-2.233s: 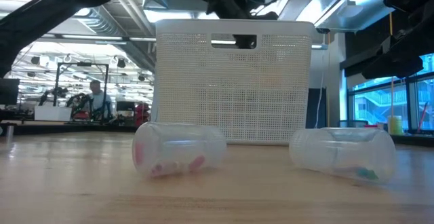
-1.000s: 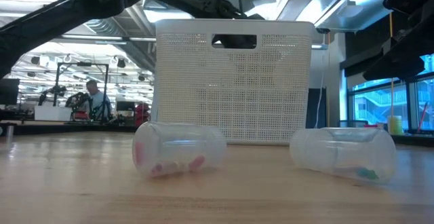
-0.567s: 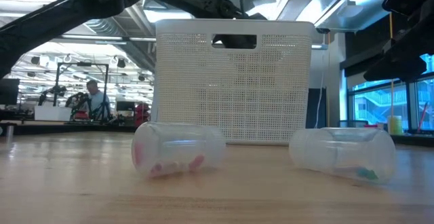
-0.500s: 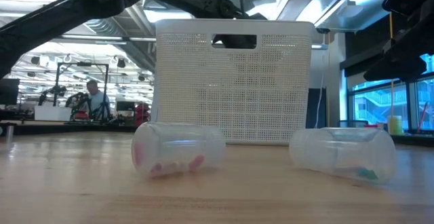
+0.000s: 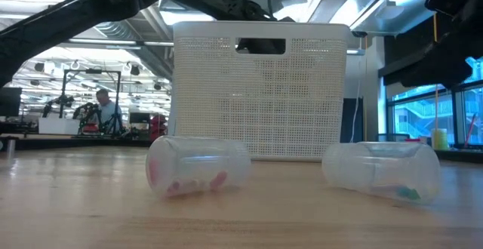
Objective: Pick & place medical supplies in basket/bin
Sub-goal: Put the right transparent pill bottle into the white bin
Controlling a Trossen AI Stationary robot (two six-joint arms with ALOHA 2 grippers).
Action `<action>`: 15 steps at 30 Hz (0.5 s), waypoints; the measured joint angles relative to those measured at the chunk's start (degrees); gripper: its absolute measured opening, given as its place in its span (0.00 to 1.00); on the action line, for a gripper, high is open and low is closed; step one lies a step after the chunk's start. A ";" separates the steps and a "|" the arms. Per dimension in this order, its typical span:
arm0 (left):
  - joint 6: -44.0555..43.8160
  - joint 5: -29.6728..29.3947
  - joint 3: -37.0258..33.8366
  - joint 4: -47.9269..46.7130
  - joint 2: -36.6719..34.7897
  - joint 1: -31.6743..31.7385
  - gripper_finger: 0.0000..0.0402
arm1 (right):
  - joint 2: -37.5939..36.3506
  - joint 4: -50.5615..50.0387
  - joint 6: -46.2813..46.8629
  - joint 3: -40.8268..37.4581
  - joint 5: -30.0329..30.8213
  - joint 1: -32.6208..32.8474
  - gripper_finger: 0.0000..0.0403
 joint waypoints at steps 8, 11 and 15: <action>-1.56 2.67 0.12 4.78 -4.32 -0.11 0.67 | 0.00 4.68 -4.57 0.00 6.87 -3.63 0.62; -3.16 3.88 0.15 7.24 -6.54 -0.53 0.66 | 0.00 9.54 -10.26 0.02 6.77 -5.47 0.62; -3.41 3.74 0.15 9.75 -10.61 -1.48 0.67 | 0.00 18.03 -17.65 0.04 6.75 -7.63 0.62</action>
